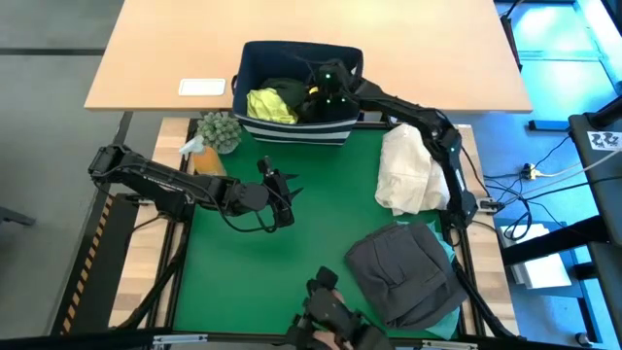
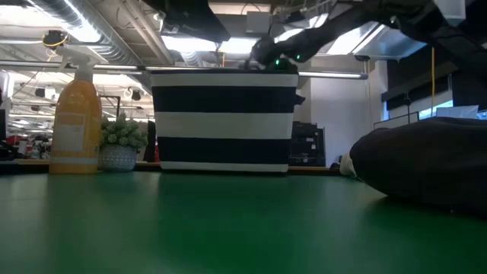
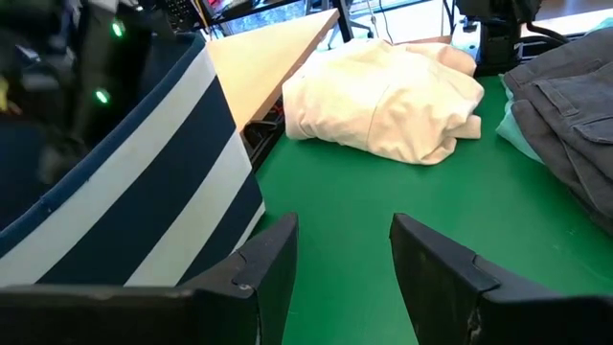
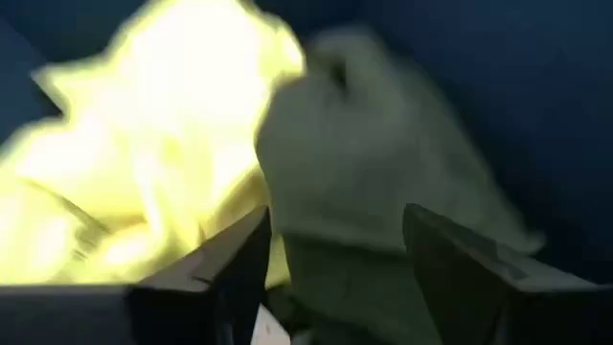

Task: Fold laundry
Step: Fold the green polo shirt

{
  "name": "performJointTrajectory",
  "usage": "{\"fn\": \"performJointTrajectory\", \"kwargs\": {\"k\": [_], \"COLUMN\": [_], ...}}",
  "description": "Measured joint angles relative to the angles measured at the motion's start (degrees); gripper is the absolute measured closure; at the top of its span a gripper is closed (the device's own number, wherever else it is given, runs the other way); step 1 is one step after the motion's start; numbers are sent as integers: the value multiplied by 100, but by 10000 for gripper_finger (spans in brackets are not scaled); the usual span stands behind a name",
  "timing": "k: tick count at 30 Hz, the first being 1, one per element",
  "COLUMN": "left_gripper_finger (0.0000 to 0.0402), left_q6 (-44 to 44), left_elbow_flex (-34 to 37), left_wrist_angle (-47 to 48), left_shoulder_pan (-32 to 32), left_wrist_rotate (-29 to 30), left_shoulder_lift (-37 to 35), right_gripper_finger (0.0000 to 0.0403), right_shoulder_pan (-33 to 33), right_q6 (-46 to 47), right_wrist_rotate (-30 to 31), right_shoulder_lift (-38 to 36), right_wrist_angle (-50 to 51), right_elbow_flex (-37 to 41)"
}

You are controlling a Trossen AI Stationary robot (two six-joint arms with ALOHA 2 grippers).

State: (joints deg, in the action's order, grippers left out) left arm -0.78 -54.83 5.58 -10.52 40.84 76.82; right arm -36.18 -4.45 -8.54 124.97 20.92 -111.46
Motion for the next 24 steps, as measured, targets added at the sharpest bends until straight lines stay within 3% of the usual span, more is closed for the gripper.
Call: {"fn": "performJointTrajectory", "kwargs": {"k": [10, 24], "left_gripper_finger": [239, 239], "left_q6": [7, 220], "left_elbow_flex": [0, 0], "left_wrist_angle": [0, 7], "left_shoulder_pan": [0, 0], "left_wrist_rotate": [0, -6], "left_shoulder_lift": [0, 0], "right_gripper_finger": [145, 146], "right_shoulder_pan": [-64, -59], "right_q6": [-242, -358], "right_wrist_rotate": [2, 0], "right_shoulder_lift": [325, 325], "right_wrist_angle": [1162, 1806], "right_elbow_flex": [0, 0]}}
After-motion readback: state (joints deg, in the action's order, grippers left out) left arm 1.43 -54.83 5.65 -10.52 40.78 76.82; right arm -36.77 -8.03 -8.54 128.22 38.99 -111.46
